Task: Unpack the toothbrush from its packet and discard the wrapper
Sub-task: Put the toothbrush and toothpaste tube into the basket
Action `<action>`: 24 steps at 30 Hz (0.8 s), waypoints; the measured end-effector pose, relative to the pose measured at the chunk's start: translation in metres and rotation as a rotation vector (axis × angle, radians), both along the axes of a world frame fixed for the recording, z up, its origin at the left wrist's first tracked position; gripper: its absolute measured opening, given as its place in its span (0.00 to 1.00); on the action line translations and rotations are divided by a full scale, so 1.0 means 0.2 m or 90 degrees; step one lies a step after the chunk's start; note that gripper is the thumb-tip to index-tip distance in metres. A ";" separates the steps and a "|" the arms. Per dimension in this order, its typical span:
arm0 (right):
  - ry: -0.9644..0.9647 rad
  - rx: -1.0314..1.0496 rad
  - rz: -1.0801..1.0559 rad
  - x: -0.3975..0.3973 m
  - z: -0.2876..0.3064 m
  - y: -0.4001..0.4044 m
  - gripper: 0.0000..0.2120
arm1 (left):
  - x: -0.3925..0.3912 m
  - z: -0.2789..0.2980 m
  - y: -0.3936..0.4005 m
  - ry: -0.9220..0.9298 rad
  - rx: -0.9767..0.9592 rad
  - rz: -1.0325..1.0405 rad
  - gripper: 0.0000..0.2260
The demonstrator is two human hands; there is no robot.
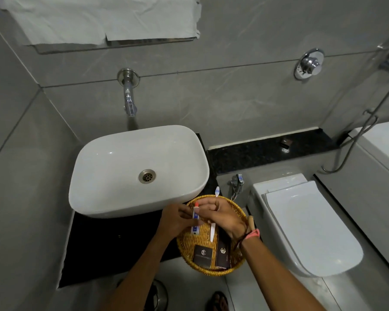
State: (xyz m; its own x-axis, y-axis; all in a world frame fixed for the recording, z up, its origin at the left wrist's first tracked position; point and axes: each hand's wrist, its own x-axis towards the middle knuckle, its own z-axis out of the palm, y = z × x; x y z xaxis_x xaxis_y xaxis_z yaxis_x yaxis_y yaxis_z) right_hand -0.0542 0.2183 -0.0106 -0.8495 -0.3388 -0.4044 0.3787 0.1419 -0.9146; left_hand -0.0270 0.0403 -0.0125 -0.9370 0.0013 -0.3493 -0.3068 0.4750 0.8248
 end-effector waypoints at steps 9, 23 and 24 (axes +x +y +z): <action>0.157 0.246 -0.063 -0.06 -0.07 -0.11 0.13 | 0.10 0.08 -0.22 0.260 -0.157 0.050 0.10; 0.160 0.631 0.152 -0.20 -0.13 -0.29 0.26 | 0.02 0.09 -0.44 0.543 -0.509 0.080 0.23; 0.161 0.633 0.154 -0.20 -0.14 -0.30 0.27 | 0.01 0.09 -0.44 0.546 -0.518 0.083 0.24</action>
State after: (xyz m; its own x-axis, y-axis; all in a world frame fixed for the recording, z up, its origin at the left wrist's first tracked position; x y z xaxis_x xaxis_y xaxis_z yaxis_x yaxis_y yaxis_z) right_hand -0.0935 0.1593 -0.0390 -0.9020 -0.1231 -0.4139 0.0552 0.9178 -0.3932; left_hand -0.0241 -0.0484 0.0048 -0.8422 -0.0437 0.5374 0.1132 0.9602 0.2554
